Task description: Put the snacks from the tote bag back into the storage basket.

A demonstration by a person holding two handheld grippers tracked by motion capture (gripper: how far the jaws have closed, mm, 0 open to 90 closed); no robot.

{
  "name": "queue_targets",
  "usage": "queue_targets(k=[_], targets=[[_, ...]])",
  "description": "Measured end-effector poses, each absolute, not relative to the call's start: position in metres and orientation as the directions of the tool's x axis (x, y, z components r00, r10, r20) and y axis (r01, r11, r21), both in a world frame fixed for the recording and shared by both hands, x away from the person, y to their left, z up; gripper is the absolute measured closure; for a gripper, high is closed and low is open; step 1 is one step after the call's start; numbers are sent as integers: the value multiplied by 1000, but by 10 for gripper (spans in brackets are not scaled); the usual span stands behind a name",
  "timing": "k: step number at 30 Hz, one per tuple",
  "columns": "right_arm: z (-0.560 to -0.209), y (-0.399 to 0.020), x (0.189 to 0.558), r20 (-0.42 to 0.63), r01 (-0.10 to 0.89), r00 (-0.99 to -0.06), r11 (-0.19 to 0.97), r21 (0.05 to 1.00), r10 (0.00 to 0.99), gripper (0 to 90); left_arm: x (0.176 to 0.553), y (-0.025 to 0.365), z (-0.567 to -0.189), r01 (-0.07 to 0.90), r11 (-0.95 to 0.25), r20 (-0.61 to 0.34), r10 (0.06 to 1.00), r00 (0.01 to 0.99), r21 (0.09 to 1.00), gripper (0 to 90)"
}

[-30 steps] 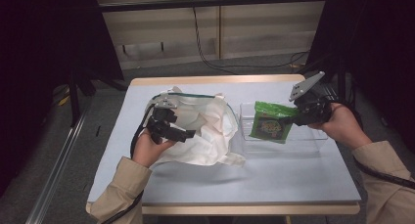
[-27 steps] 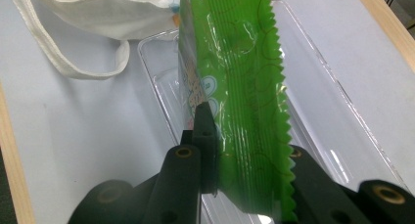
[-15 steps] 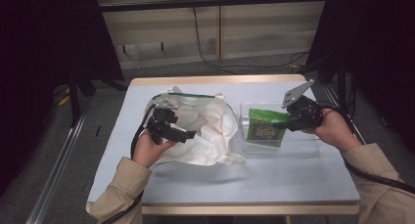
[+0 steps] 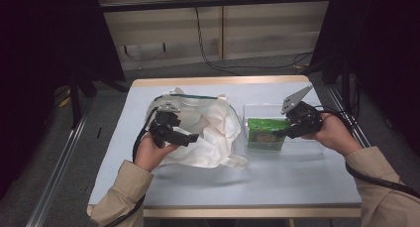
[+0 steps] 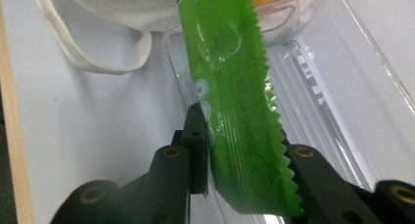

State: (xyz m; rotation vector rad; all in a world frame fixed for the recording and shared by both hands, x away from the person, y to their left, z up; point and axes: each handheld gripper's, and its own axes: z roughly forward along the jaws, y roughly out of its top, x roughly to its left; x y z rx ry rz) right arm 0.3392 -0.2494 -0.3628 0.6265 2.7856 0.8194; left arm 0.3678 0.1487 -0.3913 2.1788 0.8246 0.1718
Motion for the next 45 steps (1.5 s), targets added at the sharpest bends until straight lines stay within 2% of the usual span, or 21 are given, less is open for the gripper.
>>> queue_targets(k=[3,9,16,28,45], targets=[[-365,-248,337,-18,356,-899,756,550,437,645,368,148,-392,503,-481,-137,610,780,718,70],[-368,-249,332,48,438,-868,718,541,494,450,367,148,-390,502,-480,-138,609,781,720,70],[-367,-258,326,58,471,-847,696,541,528,294,367,147,-392,505,-478,-141,611,779,718,69],[-366,-268,312,66,497,-825,665,557,561,197,366,146,-393,500,-485,-139,603,785,717,67],[-374,-281,291,53,499,-807,630,594,589,153,367,146,-393,495,-496,-128,602,788,713,66]])
